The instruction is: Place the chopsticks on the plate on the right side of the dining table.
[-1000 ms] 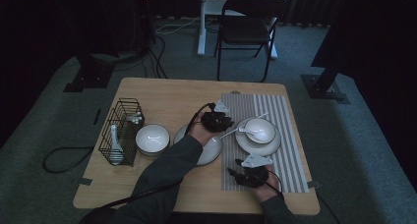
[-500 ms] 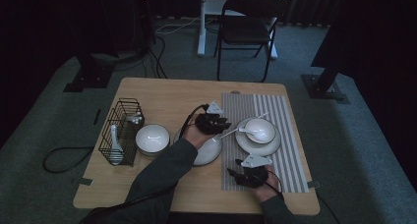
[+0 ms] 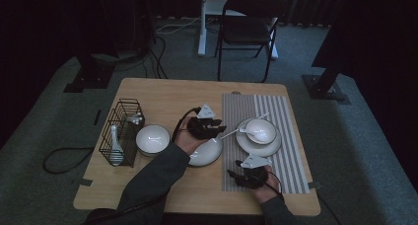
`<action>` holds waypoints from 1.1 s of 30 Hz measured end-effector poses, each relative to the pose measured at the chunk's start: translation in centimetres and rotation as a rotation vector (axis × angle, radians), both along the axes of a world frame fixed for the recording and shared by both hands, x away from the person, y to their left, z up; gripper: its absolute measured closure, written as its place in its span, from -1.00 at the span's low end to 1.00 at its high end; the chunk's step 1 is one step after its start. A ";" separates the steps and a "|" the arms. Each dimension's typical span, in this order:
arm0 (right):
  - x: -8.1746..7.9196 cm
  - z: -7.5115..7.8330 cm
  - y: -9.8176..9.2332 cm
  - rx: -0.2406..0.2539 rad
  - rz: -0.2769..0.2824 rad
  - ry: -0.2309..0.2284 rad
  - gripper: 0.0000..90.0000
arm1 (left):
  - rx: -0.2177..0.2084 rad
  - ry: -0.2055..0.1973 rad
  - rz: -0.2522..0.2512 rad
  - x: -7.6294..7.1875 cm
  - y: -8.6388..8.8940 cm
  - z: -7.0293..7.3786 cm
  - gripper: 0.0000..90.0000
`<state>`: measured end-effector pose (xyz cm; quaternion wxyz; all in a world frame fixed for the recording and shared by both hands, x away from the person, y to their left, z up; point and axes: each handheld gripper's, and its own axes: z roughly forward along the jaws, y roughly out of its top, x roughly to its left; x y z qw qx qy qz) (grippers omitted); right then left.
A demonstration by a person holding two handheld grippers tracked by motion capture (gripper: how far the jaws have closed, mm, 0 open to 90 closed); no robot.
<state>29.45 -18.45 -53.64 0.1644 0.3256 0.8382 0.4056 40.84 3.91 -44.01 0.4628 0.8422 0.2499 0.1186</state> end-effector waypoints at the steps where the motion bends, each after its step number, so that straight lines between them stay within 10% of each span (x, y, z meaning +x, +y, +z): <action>1: 0.0 0.0 0.0 0.000 0.001 0.001 0.08 | -0.001 -0.003 0.005 -0.1 0.2 0.1 0.46; 33: 0.0 -0.2 0.2 -0.006 0.008 0.006 0.08 | -0.042 -0.055 0.113 -3.2 7.3 3.2 0.38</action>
